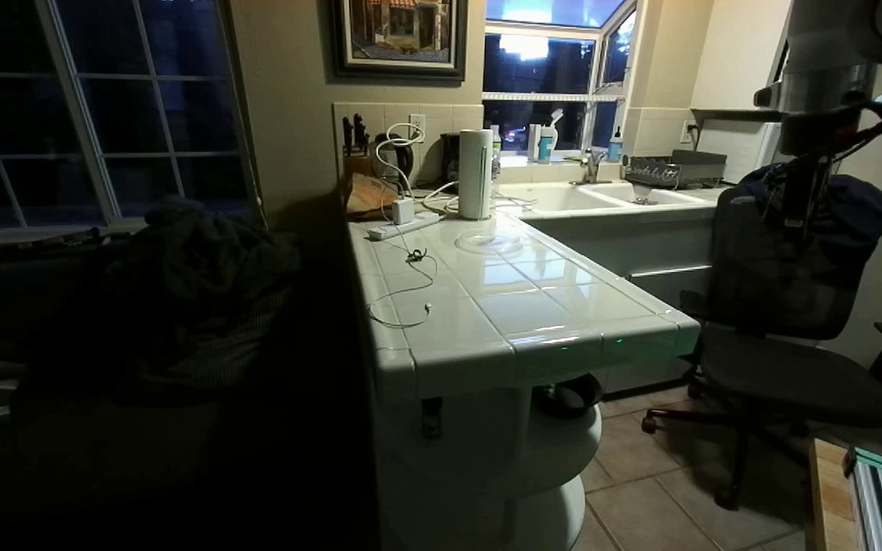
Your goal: Pick up the spice bottle from the first left shelf under the kitchen counter and place it on the kitchen counter
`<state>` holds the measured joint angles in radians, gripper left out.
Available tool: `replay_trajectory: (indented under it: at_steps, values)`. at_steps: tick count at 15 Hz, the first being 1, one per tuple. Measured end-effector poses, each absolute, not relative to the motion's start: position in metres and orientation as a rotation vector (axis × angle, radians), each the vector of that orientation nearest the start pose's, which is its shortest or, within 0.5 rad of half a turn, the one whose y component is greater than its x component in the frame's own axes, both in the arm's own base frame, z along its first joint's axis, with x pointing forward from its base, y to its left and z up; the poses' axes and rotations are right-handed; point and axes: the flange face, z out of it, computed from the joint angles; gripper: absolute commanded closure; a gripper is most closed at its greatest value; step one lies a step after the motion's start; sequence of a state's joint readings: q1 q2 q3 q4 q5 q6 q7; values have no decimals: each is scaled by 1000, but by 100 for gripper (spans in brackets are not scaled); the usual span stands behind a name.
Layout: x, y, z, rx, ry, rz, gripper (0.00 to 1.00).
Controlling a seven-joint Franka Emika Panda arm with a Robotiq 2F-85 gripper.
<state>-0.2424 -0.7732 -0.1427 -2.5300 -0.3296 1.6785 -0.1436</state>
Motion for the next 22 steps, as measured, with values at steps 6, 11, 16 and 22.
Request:
replay_trajectory:
  at_steps: [6,11,16,22]
  values:
    - [283,-148,516,-3338,229,204,0]
    - [325,-93,523,-3355,197,176,0]
    - [363,-35,501,-3263,167,262,0]
    - [374,11,471,-3241,104,375,0]
